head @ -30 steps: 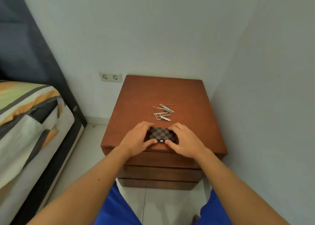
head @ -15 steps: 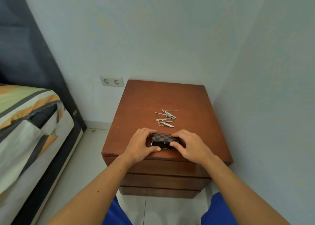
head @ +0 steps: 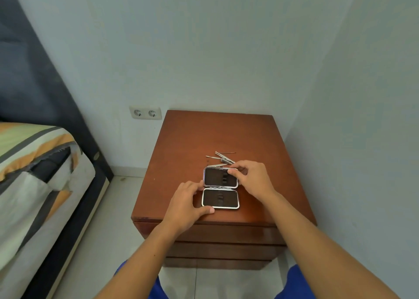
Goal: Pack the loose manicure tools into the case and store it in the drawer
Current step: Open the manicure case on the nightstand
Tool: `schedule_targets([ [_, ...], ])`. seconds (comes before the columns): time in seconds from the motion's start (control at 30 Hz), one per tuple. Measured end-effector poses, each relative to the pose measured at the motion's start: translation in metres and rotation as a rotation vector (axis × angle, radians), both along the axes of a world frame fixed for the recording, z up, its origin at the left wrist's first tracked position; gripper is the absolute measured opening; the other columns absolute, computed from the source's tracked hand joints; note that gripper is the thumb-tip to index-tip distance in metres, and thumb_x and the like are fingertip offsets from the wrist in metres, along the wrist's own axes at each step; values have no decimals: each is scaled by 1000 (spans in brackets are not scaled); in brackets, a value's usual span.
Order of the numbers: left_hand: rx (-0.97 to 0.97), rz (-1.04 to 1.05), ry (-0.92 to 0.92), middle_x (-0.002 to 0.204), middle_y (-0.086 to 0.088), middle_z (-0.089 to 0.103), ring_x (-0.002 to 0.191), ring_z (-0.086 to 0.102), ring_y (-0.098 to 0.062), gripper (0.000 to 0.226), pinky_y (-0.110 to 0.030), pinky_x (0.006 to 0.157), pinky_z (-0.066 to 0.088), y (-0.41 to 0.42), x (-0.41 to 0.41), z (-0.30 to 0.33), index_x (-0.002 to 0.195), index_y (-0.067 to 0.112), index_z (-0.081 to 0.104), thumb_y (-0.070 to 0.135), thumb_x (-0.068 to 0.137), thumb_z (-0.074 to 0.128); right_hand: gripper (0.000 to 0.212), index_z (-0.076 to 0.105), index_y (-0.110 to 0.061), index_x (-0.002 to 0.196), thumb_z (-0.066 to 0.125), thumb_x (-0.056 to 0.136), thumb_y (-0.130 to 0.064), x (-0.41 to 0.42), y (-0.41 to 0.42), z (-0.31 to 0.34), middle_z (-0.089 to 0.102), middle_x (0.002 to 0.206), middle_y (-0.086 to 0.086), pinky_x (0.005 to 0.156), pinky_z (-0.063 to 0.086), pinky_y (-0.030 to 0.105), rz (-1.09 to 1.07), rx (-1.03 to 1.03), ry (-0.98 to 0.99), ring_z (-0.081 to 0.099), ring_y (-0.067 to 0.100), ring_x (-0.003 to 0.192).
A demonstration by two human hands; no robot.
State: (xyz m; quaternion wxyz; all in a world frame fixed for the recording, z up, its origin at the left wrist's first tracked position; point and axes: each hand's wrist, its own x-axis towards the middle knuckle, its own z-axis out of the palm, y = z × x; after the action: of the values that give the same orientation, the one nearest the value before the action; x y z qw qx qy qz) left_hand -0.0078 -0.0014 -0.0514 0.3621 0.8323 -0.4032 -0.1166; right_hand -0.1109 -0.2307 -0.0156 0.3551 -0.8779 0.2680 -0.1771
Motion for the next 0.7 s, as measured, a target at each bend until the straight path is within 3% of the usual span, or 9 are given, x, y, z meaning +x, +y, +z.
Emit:
schedule_targets([
  [0.1,14,-28,-38,128,14,58,120,49,-8,72,-29,102,47,4,0,1,142,27,59,43,79,89,12,84,-24,100,79,91,-32,-1,0,-3,70,83,-13,65,41,9,-16,-35,27,60,1,74],
  [0.3,41,-132,-95,127,23,62,121,49,-2,58,-28,101,47,15,19,10,138,35,63,44,85,83,6,81,-28,90,84,86,-31,-30,-2,-3,71,74,-9,61,42,13,-16,22,81,57,2,64],
  [0.4,70,-190,-183,125,19,65,121,51,-6,45,-30,99,48,17,32,15,133,33,67,43,90,78,25,74,-34,107,85,85,-28,-54,7,-4,70,76,-5,63,45,15,18,48,65,55,4,62],
  [0.53,106,-252,-290,128,12,68,120,53,-11,36,-33,98,50,14,40,13,131,31,69,44,97,69,33,75,-31,117,85,85,-31,-80,28,-13,68,74,-3,65,48,21,22,43,73,54,4,62],
  [0.7,96,-258,-239,128,11,64,118,48,-12,36,-32,102,44,11,40,11,136,33,67,42,101,65,67,60,-32,144,87,83,-36,-100,48,-20,66,80,-5,70,49,21,3,89,47,54,7,70],
])
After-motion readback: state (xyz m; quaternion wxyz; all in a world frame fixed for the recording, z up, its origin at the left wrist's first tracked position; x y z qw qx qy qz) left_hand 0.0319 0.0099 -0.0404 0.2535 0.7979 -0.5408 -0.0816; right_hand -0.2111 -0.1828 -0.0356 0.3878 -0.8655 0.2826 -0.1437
